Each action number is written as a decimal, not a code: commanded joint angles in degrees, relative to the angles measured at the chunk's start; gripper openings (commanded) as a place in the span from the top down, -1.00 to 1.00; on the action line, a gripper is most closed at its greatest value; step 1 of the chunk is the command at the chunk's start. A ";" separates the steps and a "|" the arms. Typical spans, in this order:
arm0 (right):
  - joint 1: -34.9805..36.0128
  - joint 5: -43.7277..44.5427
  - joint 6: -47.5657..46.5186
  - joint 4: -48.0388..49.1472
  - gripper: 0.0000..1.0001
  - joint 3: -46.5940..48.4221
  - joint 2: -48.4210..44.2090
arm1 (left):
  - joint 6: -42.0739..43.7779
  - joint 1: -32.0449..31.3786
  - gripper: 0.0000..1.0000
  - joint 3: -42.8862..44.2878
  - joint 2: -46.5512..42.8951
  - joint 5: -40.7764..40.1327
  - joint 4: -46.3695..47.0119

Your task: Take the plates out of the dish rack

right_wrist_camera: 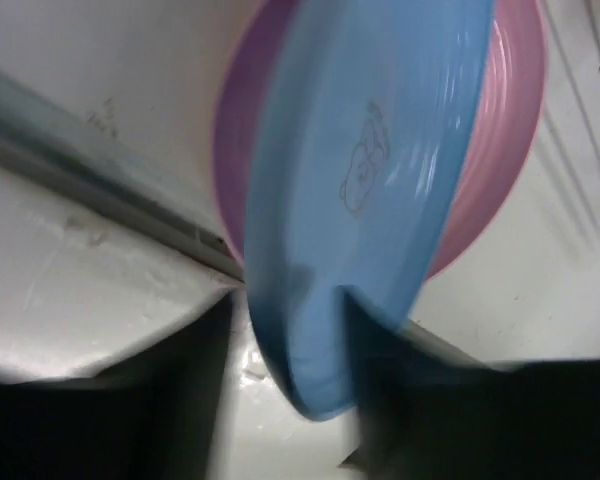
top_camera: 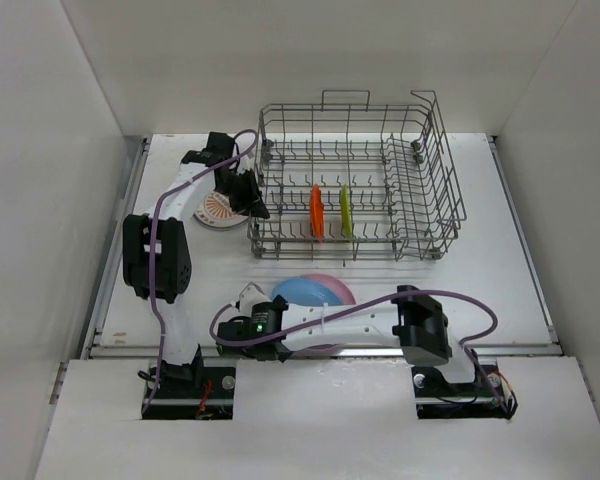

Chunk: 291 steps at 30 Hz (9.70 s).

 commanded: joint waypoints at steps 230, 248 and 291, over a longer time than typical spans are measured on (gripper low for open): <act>-8.88 0.28 21.42 -3.31 1.00 -31.42 -22.55 | 22.53 17.45 -1.00 14.21 -19.57 -13.37 -19.24; -19.42 8.98 27.85 -3.31 1.00 -38.47 -21.32 | 23.15 17.97 -1.00 4.27 -27.14 -14.69 -16.42; -18.65 40.89 -0.36 11.00 -1.00 6.99 -68.65 | 22.80 26.76 -1.00 4.01 -33.55 -26.56 -19.85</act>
